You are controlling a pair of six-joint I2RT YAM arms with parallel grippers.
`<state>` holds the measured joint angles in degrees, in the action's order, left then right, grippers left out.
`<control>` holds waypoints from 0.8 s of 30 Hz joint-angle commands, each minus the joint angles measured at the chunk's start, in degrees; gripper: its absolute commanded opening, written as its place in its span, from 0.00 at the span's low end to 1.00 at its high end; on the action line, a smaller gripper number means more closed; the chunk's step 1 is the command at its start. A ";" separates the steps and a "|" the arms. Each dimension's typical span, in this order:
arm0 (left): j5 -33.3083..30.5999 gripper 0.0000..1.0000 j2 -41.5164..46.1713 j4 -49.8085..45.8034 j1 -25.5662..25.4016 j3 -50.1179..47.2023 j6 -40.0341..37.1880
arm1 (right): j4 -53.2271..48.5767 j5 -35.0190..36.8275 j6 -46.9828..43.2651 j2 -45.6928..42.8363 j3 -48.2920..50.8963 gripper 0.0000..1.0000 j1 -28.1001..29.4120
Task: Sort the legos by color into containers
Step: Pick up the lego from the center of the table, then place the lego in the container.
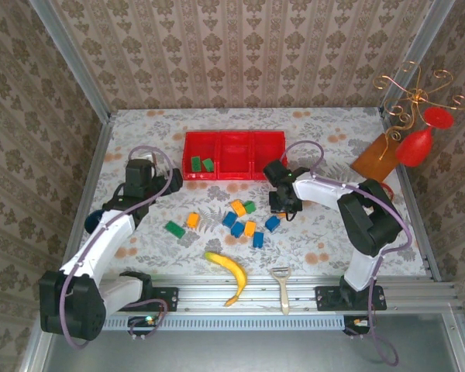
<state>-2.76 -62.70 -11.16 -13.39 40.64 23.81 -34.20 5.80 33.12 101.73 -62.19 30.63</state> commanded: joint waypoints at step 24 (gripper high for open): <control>2.90 1.00 3.36 -0.26 2.75 -3.90 1.50 | -1.46 9.80 -3.49 -2.60 -17.22 0.18 1.18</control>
<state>-0.58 -60.84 -11.16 -11.25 37.52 24.45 -33.58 12.51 31.59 96.57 -76.82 31.46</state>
